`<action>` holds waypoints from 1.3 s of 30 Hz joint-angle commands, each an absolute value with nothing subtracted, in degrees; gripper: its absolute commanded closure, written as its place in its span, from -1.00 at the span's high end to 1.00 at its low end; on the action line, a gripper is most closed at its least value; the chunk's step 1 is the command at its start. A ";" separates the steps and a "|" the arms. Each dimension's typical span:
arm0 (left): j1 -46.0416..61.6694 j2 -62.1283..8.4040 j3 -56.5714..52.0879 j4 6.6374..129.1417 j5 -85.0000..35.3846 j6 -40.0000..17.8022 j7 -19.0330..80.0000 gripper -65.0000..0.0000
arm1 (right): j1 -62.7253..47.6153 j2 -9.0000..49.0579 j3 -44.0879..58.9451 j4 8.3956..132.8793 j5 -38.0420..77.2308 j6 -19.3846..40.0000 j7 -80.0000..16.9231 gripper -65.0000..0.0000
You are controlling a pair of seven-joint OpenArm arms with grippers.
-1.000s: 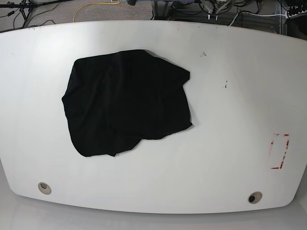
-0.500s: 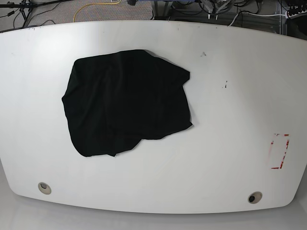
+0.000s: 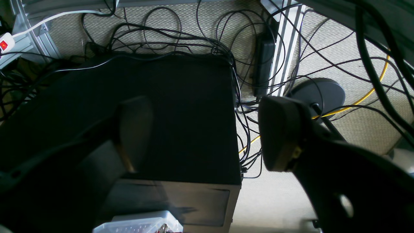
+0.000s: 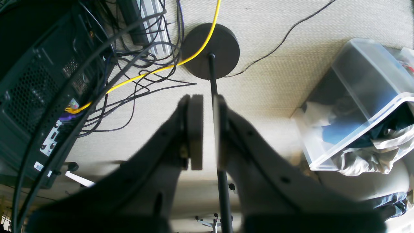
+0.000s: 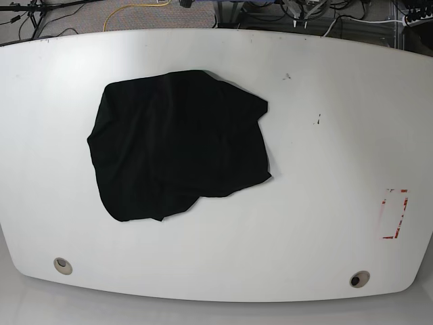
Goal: Fold the T-shirt properly
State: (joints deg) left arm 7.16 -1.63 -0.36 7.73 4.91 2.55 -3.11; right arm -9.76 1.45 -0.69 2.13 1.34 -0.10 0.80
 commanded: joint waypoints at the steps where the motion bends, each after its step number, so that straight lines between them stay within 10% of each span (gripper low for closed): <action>1: 7.75 -2.07 -0.48 8.12 4.70 2.65 -3.40 0.46 | -10.38 1.55 -0.56 1.89 1.36 -0.14 0.07 -0.84; 39: 6.98 -2.56 -0.33 7.99 4.94 2.80 -3.60 0.50 | -11.55 1.30 -0.44 3.82 1.07 -0.28 0.23 -0.82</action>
State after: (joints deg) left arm 6.68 -2.31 -0.27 7.84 4.93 2.57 -3.16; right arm -11.18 1.41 -0.45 4.27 1.32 -0.19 0.38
